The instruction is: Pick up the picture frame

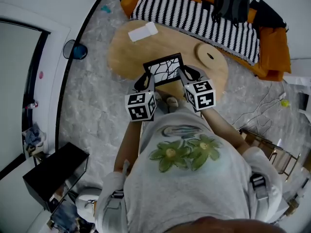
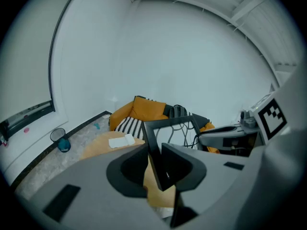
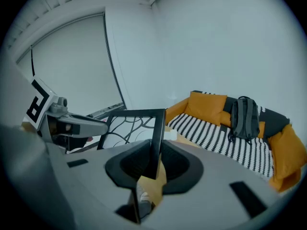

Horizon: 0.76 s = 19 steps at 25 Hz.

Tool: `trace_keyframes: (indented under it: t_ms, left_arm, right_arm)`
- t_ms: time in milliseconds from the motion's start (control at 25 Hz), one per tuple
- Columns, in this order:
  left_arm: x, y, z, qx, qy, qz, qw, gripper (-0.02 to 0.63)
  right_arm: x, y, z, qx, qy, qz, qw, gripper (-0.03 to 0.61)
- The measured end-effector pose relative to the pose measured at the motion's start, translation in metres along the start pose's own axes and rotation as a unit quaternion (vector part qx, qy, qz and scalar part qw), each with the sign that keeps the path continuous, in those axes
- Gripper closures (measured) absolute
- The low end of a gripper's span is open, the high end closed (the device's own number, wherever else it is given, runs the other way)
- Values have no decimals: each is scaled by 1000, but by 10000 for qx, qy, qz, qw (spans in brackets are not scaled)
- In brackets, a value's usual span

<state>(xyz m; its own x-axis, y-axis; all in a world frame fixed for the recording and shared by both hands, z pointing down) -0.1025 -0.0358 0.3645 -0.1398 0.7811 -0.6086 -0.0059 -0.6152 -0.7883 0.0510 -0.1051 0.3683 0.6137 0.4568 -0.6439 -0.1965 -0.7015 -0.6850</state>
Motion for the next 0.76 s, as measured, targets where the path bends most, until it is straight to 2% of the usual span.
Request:
trace_keyframes:
  t_ms: [760]
  left_arm:
    - [16, -4, -2, -87, 145, -10, 9999, 517]
  right_arm:
    - [8, -7, 9, -77, 181, -26, 9998, 500]
Point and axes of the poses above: the fingertips, and each gripper's own axes: x backward along the fingers, z to its left, y out of its top, the point moved 3 cm from there along x, backward along the fingers, and after that the axes turned 14 degrees about -x, right-handed, at the moved point
